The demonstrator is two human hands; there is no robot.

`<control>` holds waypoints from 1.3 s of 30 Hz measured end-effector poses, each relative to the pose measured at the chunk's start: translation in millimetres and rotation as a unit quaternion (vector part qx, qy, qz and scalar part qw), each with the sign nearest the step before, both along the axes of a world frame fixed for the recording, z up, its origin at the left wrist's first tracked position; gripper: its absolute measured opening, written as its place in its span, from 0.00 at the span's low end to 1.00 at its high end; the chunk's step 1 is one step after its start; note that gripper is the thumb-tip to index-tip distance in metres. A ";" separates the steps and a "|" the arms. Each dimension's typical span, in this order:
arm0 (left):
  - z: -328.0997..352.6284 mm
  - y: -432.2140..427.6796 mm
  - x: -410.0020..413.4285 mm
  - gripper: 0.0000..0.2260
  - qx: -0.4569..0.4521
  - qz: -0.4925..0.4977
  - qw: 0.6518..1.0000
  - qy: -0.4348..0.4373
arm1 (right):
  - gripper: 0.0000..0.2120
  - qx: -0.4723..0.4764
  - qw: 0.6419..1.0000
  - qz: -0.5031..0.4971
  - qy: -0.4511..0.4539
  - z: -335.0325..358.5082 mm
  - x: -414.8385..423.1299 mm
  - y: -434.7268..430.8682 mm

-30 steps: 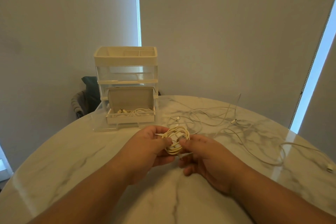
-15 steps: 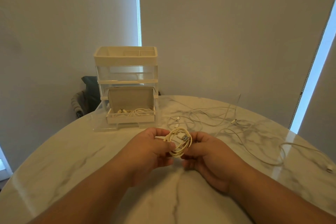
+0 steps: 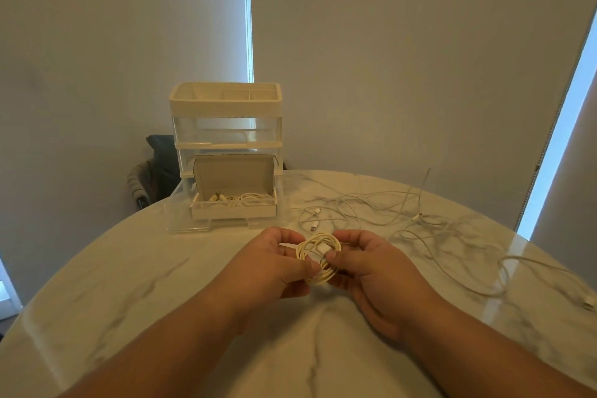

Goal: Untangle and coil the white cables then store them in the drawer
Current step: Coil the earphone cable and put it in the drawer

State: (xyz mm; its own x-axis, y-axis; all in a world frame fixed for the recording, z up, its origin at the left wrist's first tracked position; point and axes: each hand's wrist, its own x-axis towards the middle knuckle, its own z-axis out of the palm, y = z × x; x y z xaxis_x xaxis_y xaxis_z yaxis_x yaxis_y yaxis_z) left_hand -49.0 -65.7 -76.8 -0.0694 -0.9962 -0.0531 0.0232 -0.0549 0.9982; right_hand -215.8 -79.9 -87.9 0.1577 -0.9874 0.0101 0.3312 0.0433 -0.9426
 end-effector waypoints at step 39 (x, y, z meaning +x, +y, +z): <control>5.8 5.6 -3.0 0.12 0.035 -0.026 0.993 0.107 | 0.23 -0.058 0.995 -0.006 0.078 -6.4 -0.4 -1.2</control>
